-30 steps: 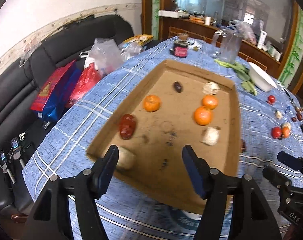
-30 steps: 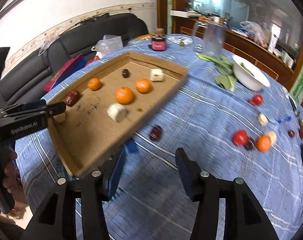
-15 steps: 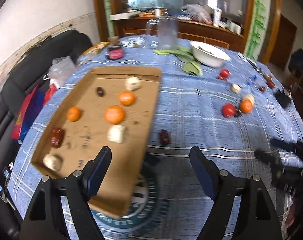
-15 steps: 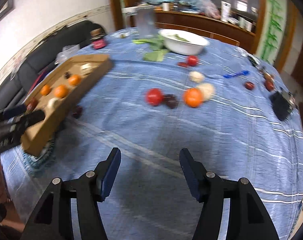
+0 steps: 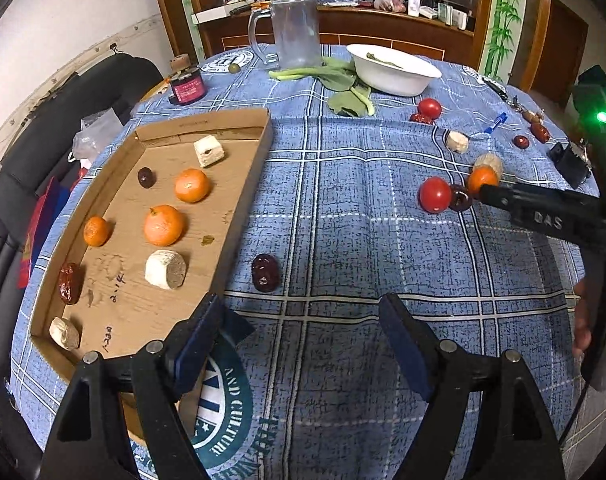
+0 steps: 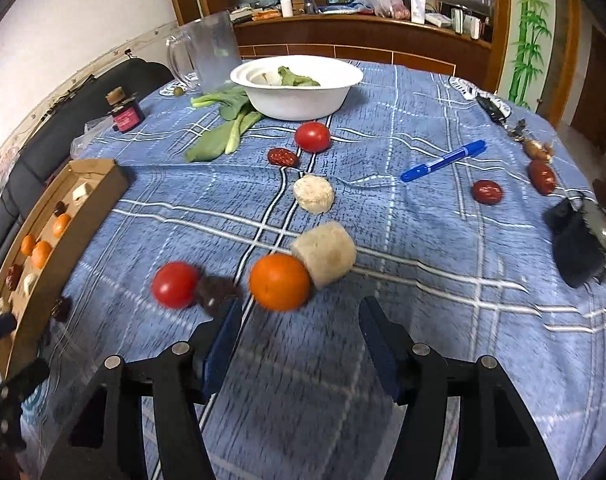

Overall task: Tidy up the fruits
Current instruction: 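Withdraw both tools from the tray toward the remaining fruits, then grasp a tangerine with the right gripper while the left grasps a red tomato and dark date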

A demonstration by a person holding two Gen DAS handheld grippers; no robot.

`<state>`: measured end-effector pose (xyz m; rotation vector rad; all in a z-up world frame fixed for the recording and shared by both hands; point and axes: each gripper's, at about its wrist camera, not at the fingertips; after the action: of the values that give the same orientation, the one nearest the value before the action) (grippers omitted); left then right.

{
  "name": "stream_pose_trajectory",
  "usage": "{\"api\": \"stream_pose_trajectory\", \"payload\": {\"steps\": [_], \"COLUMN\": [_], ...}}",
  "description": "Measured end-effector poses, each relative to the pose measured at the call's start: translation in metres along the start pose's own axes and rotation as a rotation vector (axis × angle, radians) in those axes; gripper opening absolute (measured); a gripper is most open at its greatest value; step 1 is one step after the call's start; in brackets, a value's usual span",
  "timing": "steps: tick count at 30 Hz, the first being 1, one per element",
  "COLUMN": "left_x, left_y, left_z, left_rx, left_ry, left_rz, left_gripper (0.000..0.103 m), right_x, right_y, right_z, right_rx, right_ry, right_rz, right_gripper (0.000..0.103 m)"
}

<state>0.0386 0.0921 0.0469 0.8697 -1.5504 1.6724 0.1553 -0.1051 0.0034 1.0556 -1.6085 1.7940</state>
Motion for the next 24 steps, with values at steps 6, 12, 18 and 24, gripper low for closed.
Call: {"api": "stream_pose_trajectory", "payload": {"steps": [6,12,18,24], "left_x": [-0.012,-0.030,-0.057,-0.083], "left_y": [-0.014,-0.035,-0.056,-0.071], "left_z": [0.006,0.027,0.048,0.065], "left_rx": [-0.003,-0.044,-0.074,-0.112], "left_ry": [-0.001,0.042,0.137,0.199], "left_rz": [-0.006,-0.021,-0.047,-0.067], "left_gripper": [0.080,0.079,0.079,0.079], "right_x": [-0.017,-0.009,0.014,0.014], "right_y": [-0.011,-0.003,0.017,0.028], "right_z": [0.005,0.017,0.040,0.054], "right_rx": [-0.017,-0.012,-0.003,-0.055], "right_ry": [-0.038,-0.046,-0.019,-0.032], "right_rz": [-0.006,0.000,0.024,-0.003], "right_gripper": [0.054,0.033,0.033,0.034]}}
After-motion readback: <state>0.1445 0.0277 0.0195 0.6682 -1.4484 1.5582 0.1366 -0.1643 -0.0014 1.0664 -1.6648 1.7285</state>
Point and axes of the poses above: each gripper's, at about its wrist camera, not at the fingertips, and x roughly against the way its jaws point, z to its right, y to its underside, and after that the axes turned 10 degrees about y, right-handed
